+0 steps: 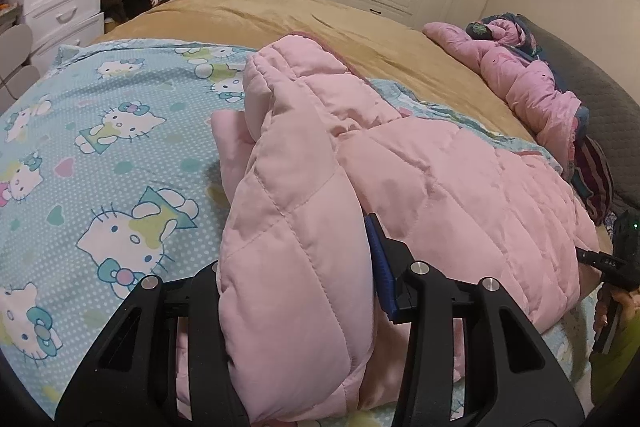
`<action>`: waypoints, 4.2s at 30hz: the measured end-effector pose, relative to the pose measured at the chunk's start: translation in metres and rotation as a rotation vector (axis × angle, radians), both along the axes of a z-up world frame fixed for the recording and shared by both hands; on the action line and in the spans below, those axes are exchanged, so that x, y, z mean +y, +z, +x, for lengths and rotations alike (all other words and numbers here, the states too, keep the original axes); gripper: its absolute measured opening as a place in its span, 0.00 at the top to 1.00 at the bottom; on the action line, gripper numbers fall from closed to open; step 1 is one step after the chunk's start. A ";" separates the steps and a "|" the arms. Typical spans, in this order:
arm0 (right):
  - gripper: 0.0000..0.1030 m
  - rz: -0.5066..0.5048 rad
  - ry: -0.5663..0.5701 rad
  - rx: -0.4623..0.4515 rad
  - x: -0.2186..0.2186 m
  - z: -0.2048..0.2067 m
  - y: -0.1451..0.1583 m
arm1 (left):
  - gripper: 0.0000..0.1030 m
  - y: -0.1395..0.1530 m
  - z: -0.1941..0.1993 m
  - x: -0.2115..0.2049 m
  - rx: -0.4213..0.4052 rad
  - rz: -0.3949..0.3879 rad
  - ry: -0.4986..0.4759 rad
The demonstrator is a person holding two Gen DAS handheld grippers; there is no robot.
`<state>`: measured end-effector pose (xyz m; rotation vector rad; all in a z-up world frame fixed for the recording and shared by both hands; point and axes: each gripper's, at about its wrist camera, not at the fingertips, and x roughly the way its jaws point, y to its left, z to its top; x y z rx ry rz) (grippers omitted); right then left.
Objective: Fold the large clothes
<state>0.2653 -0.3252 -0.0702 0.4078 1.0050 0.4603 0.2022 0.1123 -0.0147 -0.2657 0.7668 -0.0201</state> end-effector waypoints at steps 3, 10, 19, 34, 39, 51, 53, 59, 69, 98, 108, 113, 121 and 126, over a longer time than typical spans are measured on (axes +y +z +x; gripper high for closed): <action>0.52 -0.012 -0.021 0.030 0.003 0.003 -0.003 | 0.65 -0.001 0.003 -0.001 0.010 0.014 0.004; 0.29 -0.055 -0.085 0.039 0.009 0.000 0.001 | 0.65 -0.004 0.005 0.000 0.024 0.026 0.014; 0.07 -0.112 -0.134 0.042 0.011 0.001 0.008 | 0.57 -0.003 0.004 0.000 0.029 0.018 0.019; 0.04 -0.232 -0.185 -0.005 0.007 -0.009 0.029 | 0.09 0.011 -0.002 -0.004 0.014 0.081 0.071; 0.04 -0.240 -0.213 -0.080 0.000 -0.024 0.051 | 0.09 0.030 -0.016 -0.003 -0.034 0.127 0.126; 0.04 -0.214 -0.181 -0.288 0.015 -0.085 0.123 | 0.09 0.072 -0.069 -0.039 -0.126 0.171 0.089; 0.04 -0.202 -0.166 -0.321 0.021 -0.101 0.135 | 0.09 0.075 -0.080 -0.047 -0.137 0.183 0.082; 0.04 -0.191 -0.126 -0.382 0.037 -0.144 0.152 | 0.09 0.082 -0.118 -0.069 -0.189 0.189 0.068; 0.04 -0.231 -0.103 -0.479 0.072 -0.209 0.134 | 0.09 0.070 -0.170 -0.093 -0.210 0.189 0.054; 0.04 -0.309 -0.060 -0.414 0.114 -0.237 0.063 | 0.09 0.024 -0.201 -0.101 -0.136 0.135 0.054; 0.04 -0.308 -0.056 -0.417 0.115 -0.238 0.063 | 0.09 0.024 -0.202 -0.101 -0.137 0.149 0.063; 0.04 -0.307 -0.056 -0.414 0.115 -0.238 0.063 | 0.09 0.025 -0.202 -0.101 -0.138 0.150 0.063; 0.04 -0.304 -0.049 -0.409 0.116 -0.239 0.061 | 0.09 0.025 -0.203 -0.101 -0.137 0.156 0.065; 0.04 -0.304 -0.047 -0.411 0.117 -0.238 0.061 | 0.09 0.025 -0.204 -0.100 -0.135 0.158 0.066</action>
